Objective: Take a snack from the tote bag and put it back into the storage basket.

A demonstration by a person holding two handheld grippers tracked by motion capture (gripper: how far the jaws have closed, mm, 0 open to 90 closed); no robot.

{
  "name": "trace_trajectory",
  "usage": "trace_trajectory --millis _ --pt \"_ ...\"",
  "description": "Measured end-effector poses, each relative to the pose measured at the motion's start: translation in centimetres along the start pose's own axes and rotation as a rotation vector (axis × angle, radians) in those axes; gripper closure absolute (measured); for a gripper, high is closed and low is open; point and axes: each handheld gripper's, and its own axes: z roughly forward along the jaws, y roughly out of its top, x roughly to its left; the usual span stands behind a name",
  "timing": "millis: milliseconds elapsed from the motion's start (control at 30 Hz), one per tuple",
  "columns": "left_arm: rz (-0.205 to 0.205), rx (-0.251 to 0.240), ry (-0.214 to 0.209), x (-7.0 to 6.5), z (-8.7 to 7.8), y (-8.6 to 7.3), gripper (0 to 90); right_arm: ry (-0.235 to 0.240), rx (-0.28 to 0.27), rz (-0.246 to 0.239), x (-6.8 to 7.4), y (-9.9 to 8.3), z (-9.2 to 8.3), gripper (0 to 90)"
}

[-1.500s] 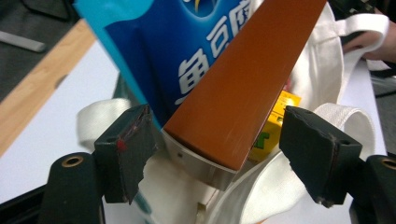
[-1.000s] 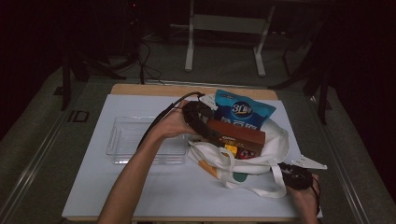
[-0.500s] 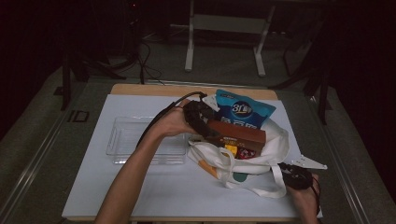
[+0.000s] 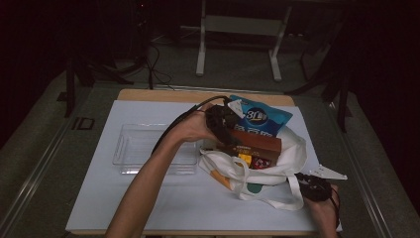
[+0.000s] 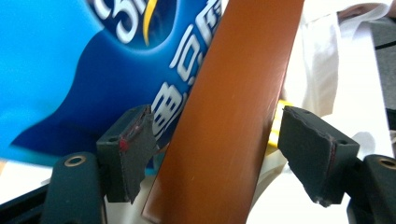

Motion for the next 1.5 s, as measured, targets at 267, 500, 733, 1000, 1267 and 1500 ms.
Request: trace_trajectory --millis 267,500,733,1000,1267,1500 --pt "0.037 0.017 -0.021 -0.2 0.6 1.1 27.5 0.003 -0.001 0.0 0.0 0.0 0.0 61.4" --pt "0.063 0.036 -0.026 -0.4 1.3 2.0 29.1 0.005 0.002 0.0 -0.1 0.0 0.1 61.4" --pt "0.07 0.05 -0.037 -0.7 2.5 2.8 24.8 0.005 0.003 -0.002 -0.1 0.0 0.1 61.4" --pt "0.08 0.082 -0.046 -0.8 3.8 3.4 25.3 0.006 0.003 0.0 -0.1 0.0 0.1 61.3" --pt "0.091 0.12 -0.054 -0.8 4.4 3.3 32.0 0.007 0.003 0.0 -0.1 0.0 0.1 61.3" --pt "0.102 0.174 -0.046 -0.7 4.1 3.1 35.1 0.01 0.005 0.001 -0.1 0.0 0.1 61.1"
